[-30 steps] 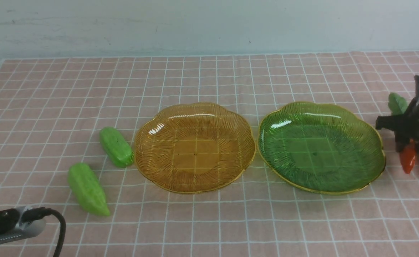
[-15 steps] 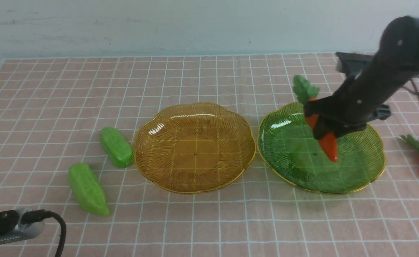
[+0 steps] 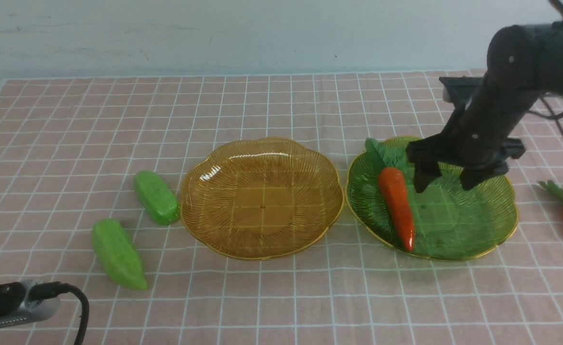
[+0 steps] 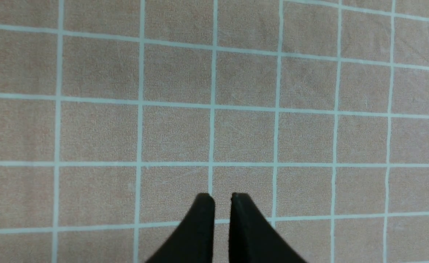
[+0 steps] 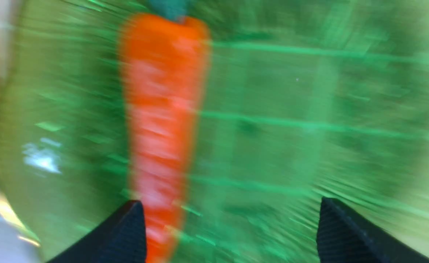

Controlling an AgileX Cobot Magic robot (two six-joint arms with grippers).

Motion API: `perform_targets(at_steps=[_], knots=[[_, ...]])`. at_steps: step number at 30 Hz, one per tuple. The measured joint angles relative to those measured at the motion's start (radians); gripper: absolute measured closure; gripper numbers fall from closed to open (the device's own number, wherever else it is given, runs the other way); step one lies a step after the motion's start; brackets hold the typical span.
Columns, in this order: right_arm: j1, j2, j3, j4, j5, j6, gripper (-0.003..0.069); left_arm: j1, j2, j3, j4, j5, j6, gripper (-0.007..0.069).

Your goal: Put different types of vegetables on the plate.

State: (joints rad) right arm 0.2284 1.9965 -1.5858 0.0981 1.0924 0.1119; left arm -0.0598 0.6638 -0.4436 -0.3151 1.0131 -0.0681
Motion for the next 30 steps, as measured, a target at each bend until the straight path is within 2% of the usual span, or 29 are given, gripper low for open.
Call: perform_targets(at_steps=[2, 5, 8, 13, 16, 22, 24, 25, 27, 28, 30], knots=[[-0.036, 0.000, -0.058, -0.127, 0.103, 0.006, 0.0079, 0.000, -0.001, 0.000, 0.000, 0.000, 0.000, 0.0572], [-0.121, -0.025, -0.057, -0.238, 0.121, 0.023, 0.0099, 0.000, -0.001, 0.000, 0.003, 0.000, 0.000, 0.0572], [-0.228, -0.061, -0.019, -0.247, 0.129, 0.028, 0.0130, 0.000, -0.001, 0.000, 0.004, -0.002, 0.000, 0.0572], [-0.361, -0.027, 0.055, -0.261, 0.133, 0.030, 0.0141, 0.000, -0.001, 0.000, 0.004, -0.005, 0.000, 0.0572], [-0.393, 0.034, 0.059, -0.261, 0.133, 0.035, 0.0141, 0.000, -0.001, 0.000, 0.004, -0.005, 0.000, 0.0572], [-0.394, 0.140, 0.060, -0.238, 0.127, 0.030, 0.0151, 0.000, -0.001, 0.000, 0.004, -0.006, 0.000, 0.0572], [-0.394, 0.141, 0.058, -0.228, 0.125, 0.015, 0.0197, 0.000, -0.001, 0.000, 0.004, -0.006, 0.000, 0.0572], [-0.394, 0.141, 0.058, -0.217, 0.125, 0.004, 0.0244, 0.000, -0.001, 0.000, 0.004, -0.006, 0.000, 0.0572], [-0.394, 0.141, 0.058, -0.189, 0.125, -0.013, 0.0389, 0.000, -0.001, 0.000, 0.004, -0.006, 0.000, 0.0572], [-0.394, 0.138, 0.058, -0.175, 0.125, -0.015, 0.0418, 0.000, -0.001, 0.000, 0.004, -0.006, -0.001, 0.0572], [-0.394, 0.112, 0.058, -0.139, 0.125, -0.019, 0.0414, 0.000, -0.001, 0.000, 0.004, -0.006, -0.002, 0.0572]])
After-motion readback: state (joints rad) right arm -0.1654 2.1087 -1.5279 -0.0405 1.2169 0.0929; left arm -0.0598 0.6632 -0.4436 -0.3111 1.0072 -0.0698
